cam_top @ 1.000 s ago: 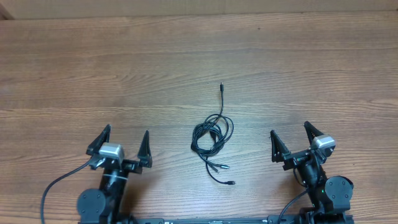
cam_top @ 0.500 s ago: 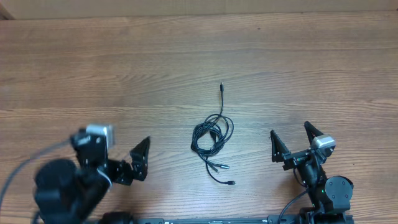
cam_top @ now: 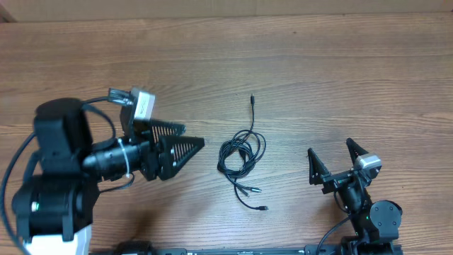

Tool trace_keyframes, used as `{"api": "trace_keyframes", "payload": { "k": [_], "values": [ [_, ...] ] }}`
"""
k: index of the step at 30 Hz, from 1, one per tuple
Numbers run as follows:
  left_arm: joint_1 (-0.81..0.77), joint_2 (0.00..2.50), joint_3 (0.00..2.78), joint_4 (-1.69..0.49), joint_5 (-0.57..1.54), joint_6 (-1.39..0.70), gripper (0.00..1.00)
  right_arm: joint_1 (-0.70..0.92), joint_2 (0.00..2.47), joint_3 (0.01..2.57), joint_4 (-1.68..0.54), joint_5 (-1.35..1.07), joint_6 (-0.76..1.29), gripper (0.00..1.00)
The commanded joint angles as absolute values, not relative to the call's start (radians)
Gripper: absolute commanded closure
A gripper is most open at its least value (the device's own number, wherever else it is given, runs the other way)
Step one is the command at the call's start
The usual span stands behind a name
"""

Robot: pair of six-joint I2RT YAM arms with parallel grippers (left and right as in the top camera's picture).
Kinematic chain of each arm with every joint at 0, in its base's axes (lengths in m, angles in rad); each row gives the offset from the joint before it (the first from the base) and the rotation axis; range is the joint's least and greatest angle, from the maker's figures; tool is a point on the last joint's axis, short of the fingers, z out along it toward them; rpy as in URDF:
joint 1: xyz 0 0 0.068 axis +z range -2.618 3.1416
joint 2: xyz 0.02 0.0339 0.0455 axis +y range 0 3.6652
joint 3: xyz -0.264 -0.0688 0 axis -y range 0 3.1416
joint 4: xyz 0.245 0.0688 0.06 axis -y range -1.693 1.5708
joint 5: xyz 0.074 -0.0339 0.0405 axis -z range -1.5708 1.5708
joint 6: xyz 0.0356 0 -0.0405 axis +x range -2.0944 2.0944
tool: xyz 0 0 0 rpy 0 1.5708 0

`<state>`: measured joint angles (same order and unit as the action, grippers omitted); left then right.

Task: Untangle cables
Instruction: 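Reach the left gripper over the black cable bundle and grasp it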

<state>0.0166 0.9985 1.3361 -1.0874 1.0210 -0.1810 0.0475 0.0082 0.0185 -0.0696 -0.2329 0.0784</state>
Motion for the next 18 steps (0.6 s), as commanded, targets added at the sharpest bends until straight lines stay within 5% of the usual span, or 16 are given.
{"api": "trace_keyframes", "payload": {
  "k": [1, 7, 10, 18],
  "values": [
    [-0.028, 1.039, 1.35, -1.183, 0.709, -0.39, 0.28, 0.051, 0.003, 0.008, -0.065, -0.236, 0.077, 0.0],
    [-0.194, 1.114, 1.342, -1.298, 0.334, -0.762, 0.31, 0.051, 0.003, 0.008, -0.065, -0.236, 0.077, 0.0],
    [-0.29, 1.163, 1.341, -1.296, 0.265, -0.896, 0.53, 0.051, 0.003, 0.008, -0.065, -0.237, 0.077, 0.0],
    [-0.478, 1.365, 1.339, -1.289, 0.109, -1.153, 0.51, 0.051, 0.003, 0.008, -0.065, -0.236, 0.077, 0.0]
  ]
}}
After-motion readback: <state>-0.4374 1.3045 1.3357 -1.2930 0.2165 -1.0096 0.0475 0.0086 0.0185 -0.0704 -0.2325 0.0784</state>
